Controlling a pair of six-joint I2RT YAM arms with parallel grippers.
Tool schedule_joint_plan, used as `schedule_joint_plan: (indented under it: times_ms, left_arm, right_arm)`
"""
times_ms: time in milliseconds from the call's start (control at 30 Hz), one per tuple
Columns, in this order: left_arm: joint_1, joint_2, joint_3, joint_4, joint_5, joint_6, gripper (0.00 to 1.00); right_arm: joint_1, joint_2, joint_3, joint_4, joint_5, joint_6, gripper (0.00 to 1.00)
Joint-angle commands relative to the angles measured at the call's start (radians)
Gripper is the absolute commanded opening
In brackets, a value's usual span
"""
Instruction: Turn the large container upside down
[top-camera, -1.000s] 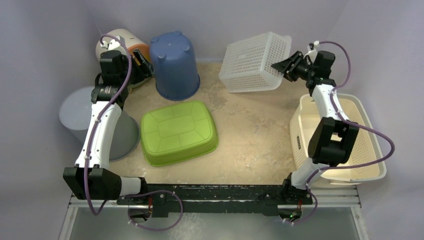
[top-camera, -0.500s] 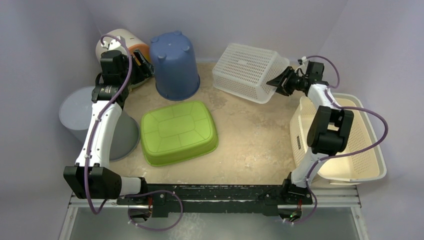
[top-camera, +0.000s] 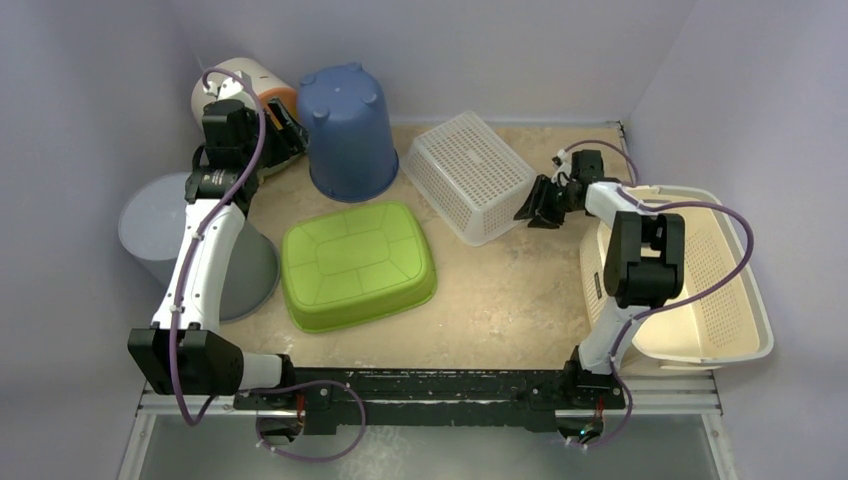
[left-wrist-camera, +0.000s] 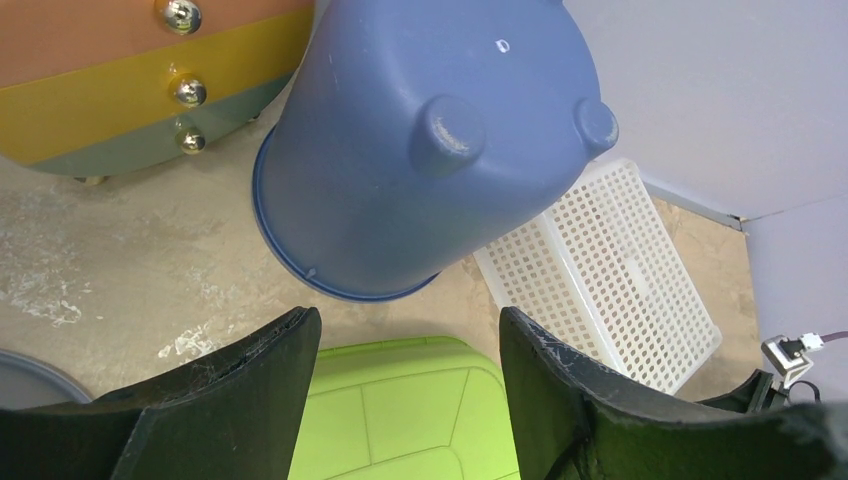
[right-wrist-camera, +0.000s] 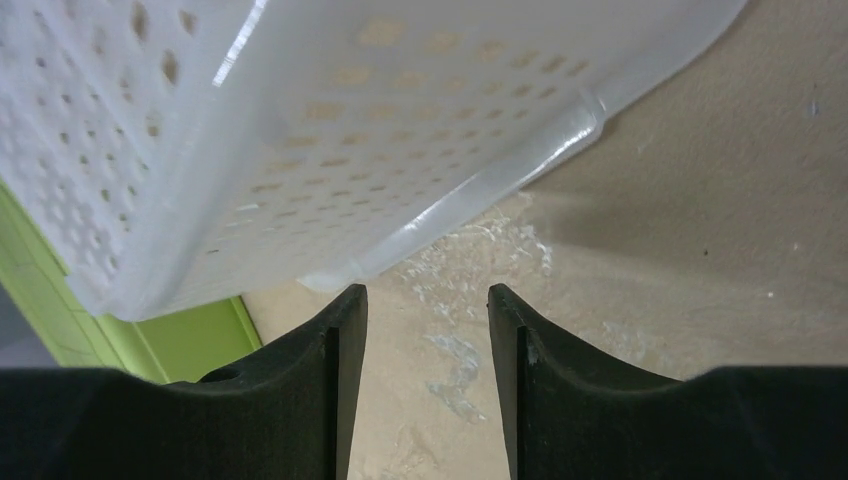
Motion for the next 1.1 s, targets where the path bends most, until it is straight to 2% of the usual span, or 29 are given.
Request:
schedule_joint_plan:
  times_ms: [0, 133, 333, 367, 400, 433, 867, 1067]
  left_arm:
    - [0.010, 0.001, 0.005, 0.053, 0.008, -0.002, 0.65]
    - [0.011, -0.001, 0.006, 0.046, 0.005, 0.005, 0.65]
    - [0.016, -0.004, 0.010, 0.037, 0.003, 0.014, 0.66]
    - [0.016, -0.003, 0.011, 0.038, 0.004, 0.014, 0.67]
    - [0.016, -0.002, 0.011, 0.040, 0.005, 0.014, 0.67]
    - [0.016, 0.000, 0.012, 0.041, 0.006, 0.014, 0.68]
    - [0.016, 0.023, 0.029, 0.039, 0.013, 0.007, 0.68]
    - [0.016, 0.023, 0.023, 0.032, 0.012, 0.004, 0.68]
  right_arm:
    - [0.001, -0.069, 0.014, -0.044, 0.089, -0.040, 0.50]
    - [0.001, -0.080, 0.118, -0.122, 0.158, -0.071, 0.51]
    - [0.004, -0.152, 0.299, -0.154, 0.351, -0.100, 0.52]
    - [0.005, -0.156, 0.323, -0.154, 0.373, -0.107, 0.79]
    - [0.004, -0.157, 0.347, -0.153, 0.392, -0.112, 0.97]
    - [0.005, -0.150, 0.370, -0.154, 0.412, -0.113, 1.00]
    - [0.013, 0.171, 0.615, -0.132, 0.502, -0.140, 1.00]
    - [0.021, 0.243, 0.627, -0.121, 0.527, -0.160, 1.00]
